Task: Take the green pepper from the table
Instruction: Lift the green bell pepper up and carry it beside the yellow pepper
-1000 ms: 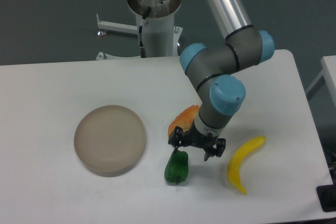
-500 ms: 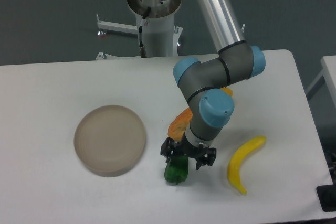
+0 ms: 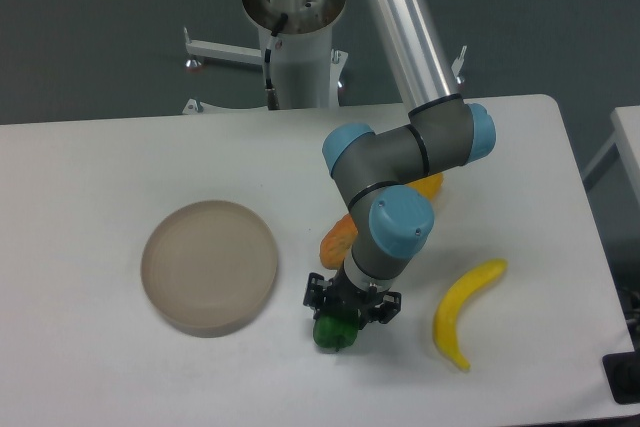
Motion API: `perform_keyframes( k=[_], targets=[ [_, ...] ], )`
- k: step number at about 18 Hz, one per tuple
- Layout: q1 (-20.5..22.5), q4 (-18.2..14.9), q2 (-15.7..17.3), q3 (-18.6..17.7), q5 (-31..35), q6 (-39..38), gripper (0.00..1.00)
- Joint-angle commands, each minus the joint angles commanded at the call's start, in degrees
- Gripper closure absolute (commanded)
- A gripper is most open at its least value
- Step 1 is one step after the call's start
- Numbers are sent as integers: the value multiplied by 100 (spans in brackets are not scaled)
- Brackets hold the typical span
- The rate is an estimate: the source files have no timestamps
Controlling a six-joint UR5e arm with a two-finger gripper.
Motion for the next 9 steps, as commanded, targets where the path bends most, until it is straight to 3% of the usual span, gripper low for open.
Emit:
perform_keyframes(
  k=[5,9],
  targets=[
    [351,-18,510,-35,0,53,85],
    [676,-53,993,-280,9,745,85]
  ],
)
